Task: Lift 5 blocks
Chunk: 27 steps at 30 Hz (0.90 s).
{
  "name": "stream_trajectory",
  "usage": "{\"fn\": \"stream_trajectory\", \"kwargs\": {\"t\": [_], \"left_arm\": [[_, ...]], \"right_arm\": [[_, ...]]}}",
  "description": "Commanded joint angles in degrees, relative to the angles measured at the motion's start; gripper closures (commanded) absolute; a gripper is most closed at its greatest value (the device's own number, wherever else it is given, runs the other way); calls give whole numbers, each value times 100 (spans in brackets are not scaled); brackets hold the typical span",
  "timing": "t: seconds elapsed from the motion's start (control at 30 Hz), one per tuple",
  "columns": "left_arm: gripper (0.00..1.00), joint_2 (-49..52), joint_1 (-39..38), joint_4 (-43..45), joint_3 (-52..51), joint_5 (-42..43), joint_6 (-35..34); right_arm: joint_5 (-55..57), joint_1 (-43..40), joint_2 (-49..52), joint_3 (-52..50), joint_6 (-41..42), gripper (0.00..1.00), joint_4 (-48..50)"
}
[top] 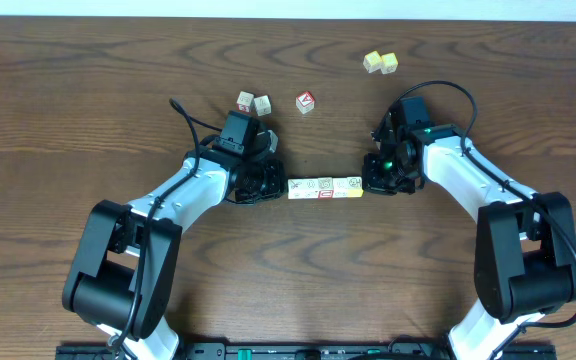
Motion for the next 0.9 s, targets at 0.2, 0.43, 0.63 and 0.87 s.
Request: {"fn": "stream_trajectory", "kwargs": {"t": [0.2,0.43,0.63,0.87], "left_arm": [[93,-149,-63,33,-11,407,-52],[93,-188,-63,33,-11,422,-72],[93,-376,-63,35,-11,422,-72],[93,-448,-63,33,-11,422,-79]], "right_arm": [[-758,146,-118,459,-13,99,-227],[-761,146,-118,516,-28,99,-313],[-763,146,-118,516,-26,99,-323],[-837,149,-127,535,-26,99,-328]]}}
